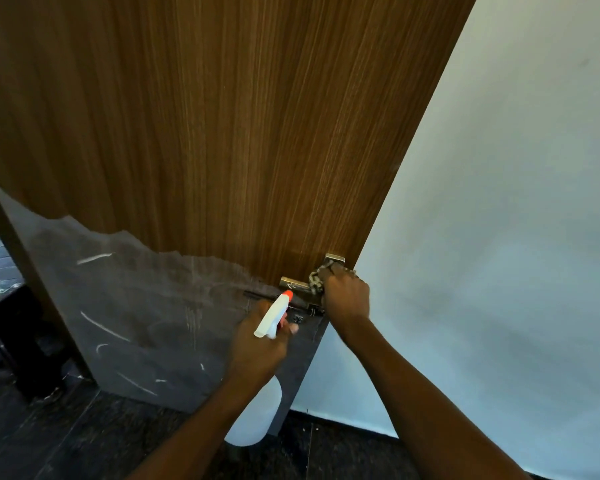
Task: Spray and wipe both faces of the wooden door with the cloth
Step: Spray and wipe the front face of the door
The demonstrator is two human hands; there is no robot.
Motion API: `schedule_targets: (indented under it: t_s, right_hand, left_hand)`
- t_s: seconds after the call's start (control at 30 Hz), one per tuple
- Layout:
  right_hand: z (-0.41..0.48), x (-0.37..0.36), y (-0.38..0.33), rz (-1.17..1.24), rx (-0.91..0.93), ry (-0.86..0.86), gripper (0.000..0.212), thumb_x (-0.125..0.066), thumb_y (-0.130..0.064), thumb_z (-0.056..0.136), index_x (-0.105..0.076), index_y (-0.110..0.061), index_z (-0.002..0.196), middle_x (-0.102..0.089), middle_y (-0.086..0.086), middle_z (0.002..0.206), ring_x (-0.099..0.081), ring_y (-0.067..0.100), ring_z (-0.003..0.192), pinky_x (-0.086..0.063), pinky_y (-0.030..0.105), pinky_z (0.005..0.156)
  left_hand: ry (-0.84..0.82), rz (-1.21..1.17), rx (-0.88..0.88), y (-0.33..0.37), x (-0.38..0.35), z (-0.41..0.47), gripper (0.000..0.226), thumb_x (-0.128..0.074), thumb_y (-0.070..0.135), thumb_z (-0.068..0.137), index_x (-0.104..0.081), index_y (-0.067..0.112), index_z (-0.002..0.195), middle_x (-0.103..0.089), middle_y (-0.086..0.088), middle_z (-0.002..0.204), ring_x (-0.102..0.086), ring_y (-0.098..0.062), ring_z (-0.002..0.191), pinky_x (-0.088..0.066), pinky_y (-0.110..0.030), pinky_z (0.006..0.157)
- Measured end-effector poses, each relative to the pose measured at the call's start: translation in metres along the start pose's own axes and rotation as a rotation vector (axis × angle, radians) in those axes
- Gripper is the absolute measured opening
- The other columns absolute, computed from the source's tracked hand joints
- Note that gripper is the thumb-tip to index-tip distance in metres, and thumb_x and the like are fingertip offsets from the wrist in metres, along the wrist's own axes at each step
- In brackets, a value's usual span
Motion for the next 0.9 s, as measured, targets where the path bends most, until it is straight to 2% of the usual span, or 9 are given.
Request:
schedule_targets:
  t_s: [0.1,0.27,0.33,0.43,0.5,0.6,0.73,0.8,0.9]
  right_hand:
    - [-0.017,-0.008,-0.01,0.09,-0.009,0.008,0.044,-0.069,-0.024,0.092,-0.059,-0.017,0.134,-0.058,0.008,0.138,-0.06,0.031,0.119,-0.053,0.043,0.095]
    - [-0.062,-0.013,0.011,0.235,-0.111,0.13,0.049,-0.092,-0.015,0.066,-0.075,-0.019,0.111,-0.074,0.005,0.108,-0.073,0.03,0.089,-0.06,0.039,0.069]
    - [-0.054,-0.006,0.014,0.247,-0.15,0.148,0.043,-0.089,-0.018,0.071,-0.074,-0.017,0.112,-0.074,0.006,0.109,-0.072,0.031,0.091,-0.06,0.04,0.073]
    - [-0.031,-0.003,0.014,0.218,-0.237,0.072,0.037,-0.07,-0.027,0.092,-0.064,-0.017,0.127,-0.065,0.005,0.128,-0.064,0.028,0.111,-0.054,0.04,0.092]
    - [-0.028,-0.007,0.007,0.127,-0.276,0.026,0.031,-0.064,-0.028,0.096,-0.063,-0.015,0.125,-0.063,0.005,0.127,-0.063,0.026,0.11,-0.052,0.037,0.091]
    - [-0.031,-0.008,-0.025,-0.051,-0.241,0.021,0.033,-0.083,-0.021,0.079,-0.071,-0.008,0.108,-0.069,0.01,0.106,-0.069,0.027,0.088,-0.057,0.036,0.067]
    - [-0.019,-0.017,-0.089,0.024,-0.124,0.024,0.038,-0.067,-0.016,0.094,-0.058,-0.004,0.129,-0.055,0.017,0.135,-0.062,0.032,0.114,-0.055,0.04,0.087]
    - [-0.014,-0.021,-0.118,0.086,-0.067,0.042,0.039,-0.074,-0.019,0.089,-0.062,-0.007,0.124,-0.058,0.014,0.128,-0.064,0.029,0.108,-0.057,0.039,0.08]
    - [-0.027,-0.033,-0.125,0.208,0.014,0.034,0.061,-0.091,-0.019,0.068,-0.065,-0.01,0.122,-0.065,0.012,0.12,-0.068,0.028,0.102,-0.06,0.039,0.073]
  left_hand:
    - [-0.025,-0.013,0.026,-0.001,-0.001,-0.005,0.035,-0.068,0.021,0.082,-0.051,0.022,0.113,-0.059,0.001,0.112,-0.055,-0.016,0.096,-0.046,-0.033,0.095]
    - [-0.019,0.053,0.062,-0.001,-0.011,-0.014,0.049,-0.071,0.027,0.079,-0.05,0.015,0.122,-0.056,0.001,0.113,-0.056,-0.021,0.105,-0.048,-0.038,0.097]
    - [-0.037,0.033,0.064,0.001,-0.015,-0.013,0.045,-0.071,0.028,0.078,-0.053,0.017,0.117,-0.061,0.0,0.114,-0.058,-0.021,0.101,-0.049,-0.042,0.096]
    - [-0.041,0.026,0.08,-0.001,-0.015,-0.016,0.046,-0.071,0.028,0.078,-0.053,0.016,0.119,-0.062,-0.003,0.113,-0.059,-0.023,0.101,-0.05,-0.043,0.095]
    - [-0.018,0.039,0.079,-0.006,-0.01,-0.016,0.048,-0.072,0.027,0.078,-0.052,0.015,0.12,-0.058,-0.003,0.109,-0.057,-0.021,0.099,-0.05,-0.036,0.092]
    - [0.045,0.058,0.012,-0.001,0.008,-0.013,0.041,-0.074,0.023,0.077,-0.052,0.015,0.11,-0.053,0.001,0.097,-0.052,-0.014,0.089,-0.043,-0.025,0.079]
    - [0.092,0.061,-0.079,0.003,0.039,0.0,0.037,-0.073,0.017,0.078,-0.058,0.01,0.111,-0.059,0.001,0.095,-0.056,-0.015,0.089,-0.044,-0.026,0.081]
    - [0.135,0.085,-0.058,0.0,0.054,0.005,0.047,-0.074,0.018,0.078,-0.053,0.007,0.118,-0.056,-0.004,0.102,-0.049,-0.014,0.092,-0.039,-0.028,0.088]
    - [0.163,0.119,-0.007,-0.007,0.07,0.009,0.054,-0.074,0.026,0.077,-0.05,0.009,0.122,-0.056,-0.008,0.106,-0.05,-0.018,0.092,-0.042,-0.035,0.091]
Point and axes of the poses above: each hand's wrist, its own z-axis towards the middle knuckle, its own x-axis out of the back of the hand, y = z × x, the point moved 8 cm from there along z, towards the middle knuckle
